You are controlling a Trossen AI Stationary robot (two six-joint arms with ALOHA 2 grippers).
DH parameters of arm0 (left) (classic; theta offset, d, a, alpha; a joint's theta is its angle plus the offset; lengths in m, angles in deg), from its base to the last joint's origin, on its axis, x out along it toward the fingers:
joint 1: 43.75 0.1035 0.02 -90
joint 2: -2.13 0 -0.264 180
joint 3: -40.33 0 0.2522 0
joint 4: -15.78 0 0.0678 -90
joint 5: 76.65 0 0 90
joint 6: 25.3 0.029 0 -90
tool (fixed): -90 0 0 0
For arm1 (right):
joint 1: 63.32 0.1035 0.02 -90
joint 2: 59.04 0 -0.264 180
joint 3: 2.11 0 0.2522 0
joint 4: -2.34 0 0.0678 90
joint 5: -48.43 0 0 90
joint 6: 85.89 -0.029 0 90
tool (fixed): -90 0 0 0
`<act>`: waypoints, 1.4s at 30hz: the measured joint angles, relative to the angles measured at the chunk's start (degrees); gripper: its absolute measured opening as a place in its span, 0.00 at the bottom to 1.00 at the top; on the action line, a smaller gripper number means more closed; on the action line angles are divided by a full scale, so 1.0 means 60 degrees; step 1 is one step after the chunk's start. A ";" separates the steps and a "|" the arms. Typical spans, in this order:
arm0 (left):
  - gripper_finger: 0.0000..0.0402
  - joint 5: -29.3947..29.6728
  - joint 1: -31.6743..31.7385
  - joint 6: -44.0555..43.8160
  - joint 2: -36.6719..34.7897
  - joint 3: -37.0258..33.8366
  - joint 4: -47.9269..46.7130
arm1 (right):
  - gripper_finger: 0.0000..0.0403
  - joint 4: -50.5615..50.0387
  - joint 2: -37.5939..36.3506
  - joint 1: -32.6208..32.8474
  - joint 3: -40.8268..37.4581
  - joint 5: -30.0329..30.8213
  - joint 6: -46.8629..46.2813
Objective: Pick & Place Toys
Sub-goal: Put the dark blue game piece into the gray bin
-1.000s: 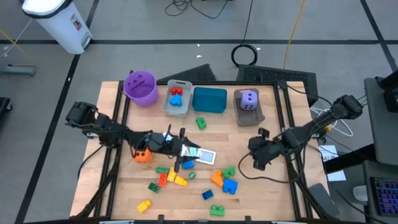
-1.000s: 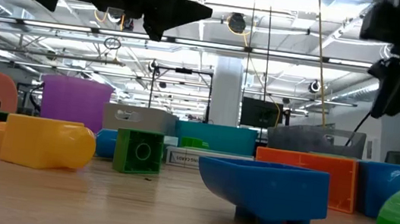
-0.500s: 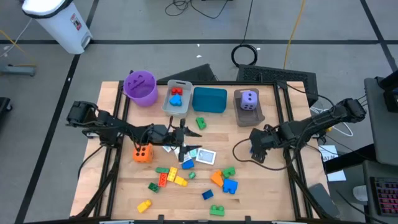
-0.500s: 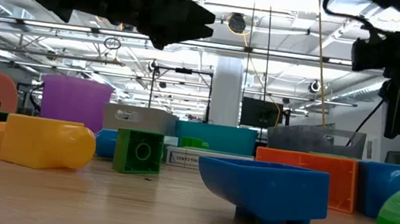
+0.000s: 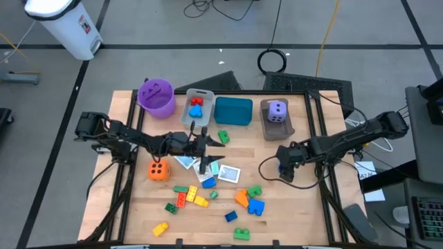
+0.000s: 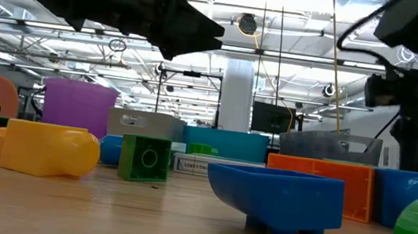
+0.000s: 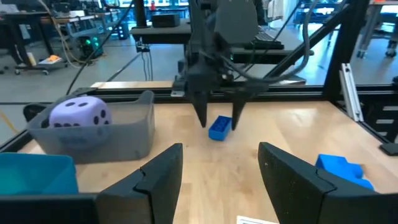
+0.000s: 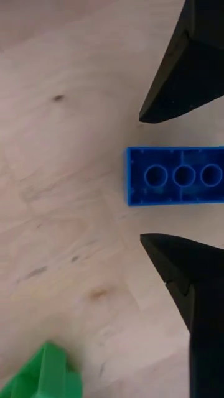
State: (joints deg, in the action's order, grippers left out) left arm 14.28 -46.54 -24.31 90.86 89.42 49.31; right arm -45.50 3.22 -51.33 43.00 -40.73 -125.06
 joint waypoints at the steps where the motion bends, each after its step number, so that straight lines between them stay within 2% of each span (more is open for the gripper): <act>1: 0.54 0.0000 0.0035 0.0000 0.0000 0.0000 0.0000 | 0.74 0.0122 0.0000 0.0000 -0.0128 -0.0024 -0.0084; 7: 0.54 -0.0002 0.0156 -0.0034 -0.0004 0.0000 0.0009 | 0.72 0.0914 -0.0004 -0.0004 -0.0718 -0.0136 -0.0147; 12: 0.54 0.0000 0.0162 -0.0012 -0.0004 0.0000 0.0011 | 0.67 0.1051 -0.0022 0.0007 -0.0930 0.0380 -0.0014; 15: 0.54 0.0000 0.0158 -0.0047 -0.0004 0.0000 0.0011 | 0.61 0.1063 -0.0018 0.0007 -0.0957 0.0535 0.0238; 22: 0.54 0.0000 0.0158 -0.0135 -0.0004 0.0000 0.0013 | 0.37 0.1508 0.0005 -0.0002 -0.0996 0.0981 0.0402; 24: 0.54 0.0008 0.0162 0.0009 -0.0004 -0.0001 0.0023 | 0.33 0.2456 0.0023 -0.0027 -0.1004 0.1273 0.0498; 26: 0.54 0.0040 0.0162 0.0104 -0.0004 0.0000 0.0136 | 0.33 0.3723 0.0011 -0.0118 -0.1004 0.1418 0.0889; 29: 0.54 0.0062 0.0202 0.0103 -0.0004 0.0000 0.0522 | 0.33 0.6357 0.0015 -0.0389 -0.1001 0.1393 0.1775; 33: 0.54 0.0015 0.0365 -0.0168 -0.0004 0.0086 0.0853 | 0.40 1.0289 0.0014 -0.0681 -0.0994 0.1388 0.3442; 36: 0.54 -0.0153 0.0508 -0.0648 -0.0004 0.0315 0.0956 | 0.41 1.2862 0.0004 -0.0904 -0.0972 0.1414 0.4629; 39: 0.54 -0.0690 0.0697 -0.1058 -0.0004 0.0674 0.0832 | 0.37 1.4255 0.0004 -0.1169 -0.0975 0.1390 0.5382; 42: 0.54 -0.0957 0.0841 -0.1231 -0.0004 0.1130 0.0507 | 0.34 1.4639 0.0004 -0.1385 -0.0975 0.1374 0.5959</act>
State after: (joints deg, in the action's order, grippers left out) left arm 8.53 -41.50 -31.69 90.84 96.20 52.35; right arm 42.33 3.24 -59.64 37.15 -32.49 -89.30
